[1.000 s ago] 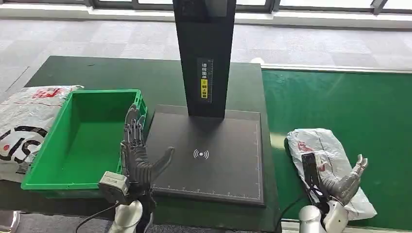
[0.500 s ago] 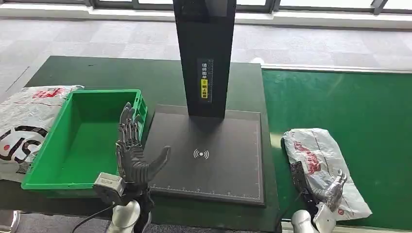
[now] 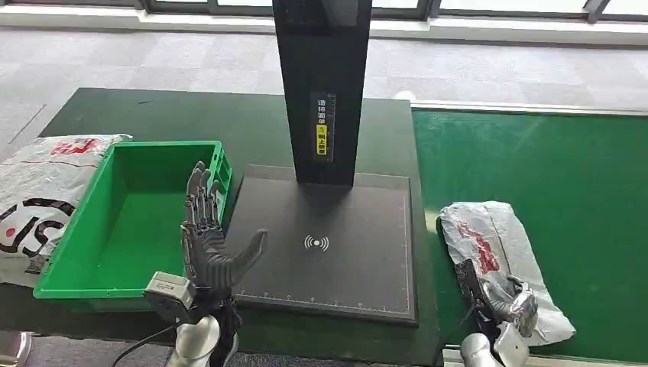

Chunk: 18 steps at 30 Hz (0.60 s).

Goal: Moved the parcel from conveyor to table for the left to box.

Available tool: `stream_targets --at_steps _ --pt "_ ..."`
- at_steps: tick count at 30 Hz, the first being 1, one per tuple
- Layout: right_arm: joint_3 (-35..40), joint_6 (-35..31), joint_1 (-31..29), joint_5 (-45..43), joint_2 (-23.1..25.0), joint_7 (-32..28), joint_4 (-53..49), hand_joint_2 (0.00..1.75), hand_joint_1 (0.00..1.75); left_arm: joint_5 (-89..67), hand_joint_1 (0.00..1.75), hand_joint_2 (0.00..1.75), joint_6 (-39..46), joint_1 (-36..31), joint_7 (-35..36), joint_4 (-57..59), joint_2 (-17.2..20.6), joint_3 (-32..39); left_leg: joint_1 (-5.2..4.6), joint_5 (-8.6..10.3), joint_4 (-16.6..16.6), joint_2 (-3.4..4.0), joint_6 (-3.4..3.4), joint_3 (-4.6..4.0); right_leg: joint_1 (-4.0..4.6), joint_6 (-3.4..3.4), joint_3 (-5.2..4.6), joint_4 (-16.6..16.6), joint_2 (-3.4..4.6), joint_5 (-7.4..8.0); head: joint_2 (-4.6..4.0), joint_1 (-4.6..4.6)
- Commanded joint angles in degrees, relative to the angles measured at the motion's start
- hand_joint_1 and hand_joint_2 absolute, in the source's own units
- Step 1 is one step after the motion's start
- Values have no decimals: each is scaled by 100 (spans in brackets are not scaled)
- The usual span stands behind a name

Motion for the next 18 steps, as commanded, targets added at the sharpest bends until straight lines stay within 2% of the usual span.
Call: stream_targets --at_steps 1,6,7,18 --pt "31 80 -140 -36 -122 -6 423 175 175 28 0 175 29 291 22 131 -334 341 0 -1 -15 18 8 19 3 -8 15 -15 9 4 0 0" --pt "31 80 -140 -36 -122 -6 423 175 175 28 0 175 29 291 22 131 -334 341 -1 4 -34 29 13 9 5 -14 29 -32 13 11 0 0" --pt "31 80 -140 -36 -122 -6 423 175 175 28 0 175 29 291 22 131 -334 341 -1 -1 -11 14 6 -15 2 -5 15 -10 7 2 0 0" --pt "31 80 -140 -36 -122 -6 423 175 175 28 0 175 29 291 22 131 -334 341 0 -4 -12 12 7 25 3 -5 20 -11 6 -2 0 0"
